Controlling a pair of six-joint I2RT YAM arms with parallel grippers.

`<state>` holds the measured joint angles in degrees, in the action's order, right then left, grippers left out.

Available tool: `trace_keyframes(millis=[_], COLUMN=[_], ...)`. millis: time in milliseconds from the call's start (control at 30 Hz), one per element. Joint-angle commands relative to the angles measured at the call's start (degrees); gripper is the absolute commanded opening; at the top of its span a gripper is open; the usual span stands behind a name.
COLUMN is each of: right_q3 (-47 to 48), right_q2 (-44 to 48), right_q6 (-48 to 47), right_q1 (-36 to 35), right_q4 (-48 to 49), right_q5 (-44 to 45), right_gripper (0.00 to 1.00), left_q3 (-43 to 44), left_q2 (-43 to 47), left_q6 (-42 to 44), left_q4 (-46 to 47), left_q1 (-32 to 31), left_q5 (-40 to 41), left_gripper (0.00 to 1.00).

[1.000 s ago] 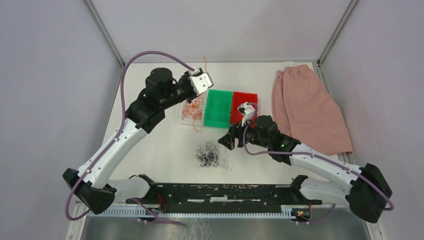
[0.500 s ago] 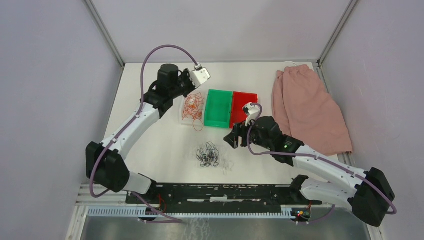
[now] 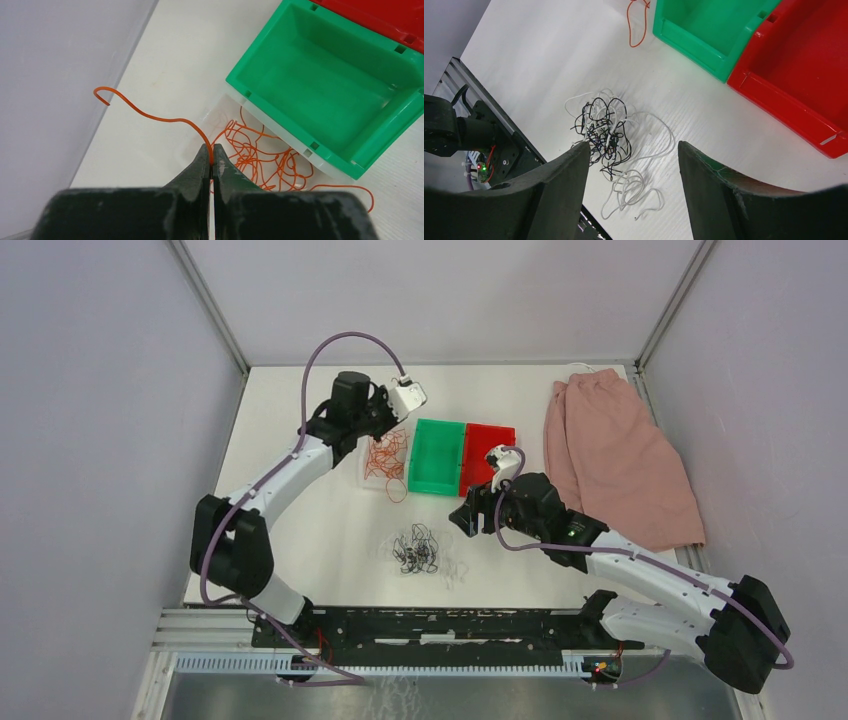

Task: Untangle the cables
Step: Place the cable in the bin.

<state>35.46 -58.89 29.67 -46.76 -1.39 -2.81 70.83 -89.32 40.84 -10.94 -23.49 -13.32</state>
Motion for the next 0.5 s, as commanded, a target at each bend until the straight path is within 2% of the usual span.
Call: trace_keyframes(millis=[0, 333, 467], right_q3=[2.45, 2.14, 2.15], right_q2=[1.27, 1.76, 1.86], right_q6=[-0.75, -1.14, -1.62], right_q1=[0.01, 0.01, 0.01], right_q4=[1.37, 1.06, 0.77], right_q5=[0.87, 1.69, 2.08], right_gripper=[0.71, 0.71, 0.71], left_q3=[3.53, 8.86, 9.17], left_q2=[-1.93, -10.34, -11.89], left_q6=[-5.57, -8.25, -6.89], left_q4=[-1.8, -11.05, -12.62], left_q1=[0.26, 1.25, 1.75], left_q5=[-1.78, 1.54, 1.97], left_gripper=[0.03, 0.03, 0.09])
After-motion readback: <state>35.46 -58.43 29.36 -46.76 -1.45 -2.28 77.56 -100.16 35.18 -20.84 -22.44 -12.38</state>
